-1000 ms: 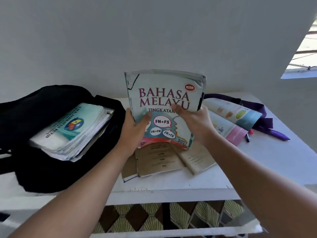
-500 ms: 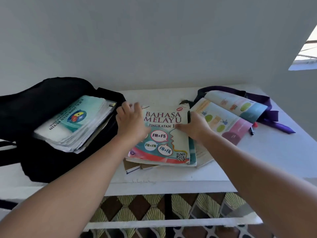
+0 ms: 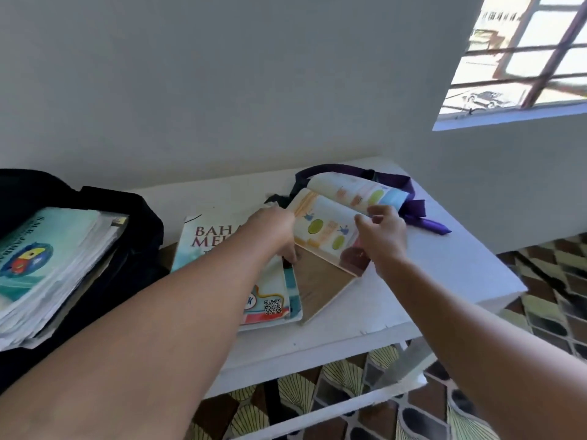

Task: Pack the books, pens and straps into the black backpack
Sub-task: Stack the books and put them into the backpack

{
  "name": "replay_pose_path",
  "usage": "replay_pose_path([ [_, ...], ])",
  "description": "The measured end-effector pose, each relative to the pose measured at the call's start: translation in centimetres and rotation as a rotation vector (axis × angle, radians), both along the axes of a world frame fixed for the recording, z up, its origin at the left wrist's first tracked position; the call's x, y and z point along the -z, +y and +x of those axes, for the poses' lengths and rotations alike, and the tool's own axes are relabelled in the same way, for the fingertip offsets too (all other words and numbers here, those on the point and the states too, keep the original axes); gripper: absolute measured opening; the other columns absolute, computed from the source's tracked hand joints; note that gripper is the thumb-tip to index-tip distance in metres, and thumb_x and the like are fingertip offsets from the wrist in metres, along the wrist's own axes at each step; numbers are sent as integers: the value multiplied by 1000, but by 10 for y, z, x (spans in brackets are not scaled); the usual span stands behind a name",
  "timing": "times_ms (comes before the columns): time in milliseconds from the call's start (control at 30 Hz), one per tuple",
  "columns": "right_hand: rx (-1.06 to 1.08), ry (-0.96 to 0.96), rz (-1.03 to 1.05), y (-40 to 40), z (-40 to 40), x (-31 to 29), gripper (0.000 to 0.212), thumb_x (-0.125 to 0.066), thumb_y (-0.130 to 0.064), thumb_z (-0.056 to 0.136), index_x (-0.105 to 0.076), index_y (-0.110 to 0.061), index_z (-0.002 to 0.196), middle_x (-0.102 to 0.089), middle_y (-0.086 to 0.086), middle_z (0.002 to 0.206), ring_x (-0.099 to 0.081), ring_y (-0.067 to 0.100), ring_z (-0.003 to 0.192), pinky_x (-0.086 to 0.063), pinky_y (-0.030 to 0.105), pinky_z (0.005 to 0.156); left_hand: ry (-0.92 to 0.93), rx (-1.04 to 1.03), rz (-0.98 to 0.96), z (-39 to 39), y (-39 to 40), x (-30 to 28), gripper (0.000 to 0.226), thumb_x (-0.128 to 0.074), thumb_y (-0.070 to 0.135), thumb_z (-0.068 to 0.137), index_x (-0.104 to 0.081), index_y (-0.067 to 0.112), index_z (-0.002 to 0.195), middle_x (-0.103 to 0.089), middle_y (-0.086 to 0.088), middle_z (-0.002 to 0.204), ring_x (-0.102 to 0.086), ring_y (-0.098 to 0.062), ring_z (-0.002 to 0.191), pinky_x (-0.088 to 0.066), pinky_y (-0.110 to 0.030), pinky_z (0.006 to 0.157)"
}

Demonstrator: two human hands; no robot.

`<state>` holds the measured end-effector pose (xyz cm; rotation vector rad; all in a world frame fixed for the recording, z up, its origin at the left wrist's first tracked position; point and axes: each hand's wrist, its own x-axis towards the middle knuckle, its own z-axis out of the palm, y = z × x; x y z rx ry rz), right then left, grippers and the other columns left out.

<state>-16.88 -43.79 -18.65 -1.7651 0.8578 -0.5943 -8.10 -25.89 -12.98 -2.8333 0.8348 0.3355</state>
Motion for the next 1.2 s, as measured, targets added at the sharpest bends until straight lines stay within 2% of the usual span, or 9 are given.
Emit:
replay_pose_path([
  [233,88,49,111,-24,3,8,69,-71,-41,78,-40,-25,138,-54,9,127,-63,29,113,-60,51,94,-2,-25,0,9,-4,3,92,-93,58,59,-58,13,131,-60,-5,106,-61,-25,94,-54,-35,73],
  [433,153,57,251,-36,12,-3,58,-82,-20,87,-39,-15,125,-62,8,104,-68,24,95,-62,45,86,0,-15,-61,8,2,3,91,-93,57,59,-58,14,131,-62,-5,113,-62,-24,100,-57,-36,79],
  [633,130,-49,402,-40,13,-8,43,-78,-1,87,-54,-10,121,-68,12,106,-74,28,87,-65,43,73,-8,-10,-53,7,4,2,84,-91,61,59,-60,15,123,-58,-3,102,-58,-22,89,-55,-33,73],
  [700,84,-95,334,-39,10,-7,40,-73,-1,91,-56,-20,122,-68,9,108,-74,27,89,-65,42,70,-13,1,-61,8,4,2,82,-91,61,59,-61,16,120,-59,-3,101,-58,-21,87,-54,-33,70],
  [800,-2,-53,-15,-42,7,2,44,-63,-17,90,-57,-53,113,-59,0,115,-66,34,107,-65,49,77,-17,6,-56,9,4,2,86,-91,62,58,-61,14,122,-59,-4,106,-57,-21,86,-51,-32,67],
  [933,-83,-19,-260,-38,-3,7,61,-41,0,89,-68,-53,98,-41,-12,110,-41,31,120,-53,54,100,26,5,-41,9,3,-1,87,-92,61,58,-62,11,124,-60,-6,108,-60,-22,92,-56,-33,76],
  [1033,-157,-2,-229,-40,-17,12,78,-42,17,91,-77,-51,71,-50,-7,121,-46,26,125,-52,40,103,25,16,-63,9,5,-1,83,-91,59,58,-64,15,123,-61,-5,106,-61,-23,94,-51,-31,73],
  [1133,-252,72,-203,-42,-23,19,59,-41,6,96,-80,-38,92,-58,6,132,-55,22,114,-49,20,79,1,38,-104,8,11,-1,84,-90,57,59,-60,18,127,-63,-5,117,-63,-24,103,-50,-30,74],
  [1200,-216,136,-197,-38,-25,21,35,-53,-13,100,-68,-30,126,-57,11,136,-57,27,118,-52,35,93,9,50,-122,8,17,-3,74,-88,54,64,-60,19,122,-63,-3,111,-62,-22,97,-47,-29,69],
])
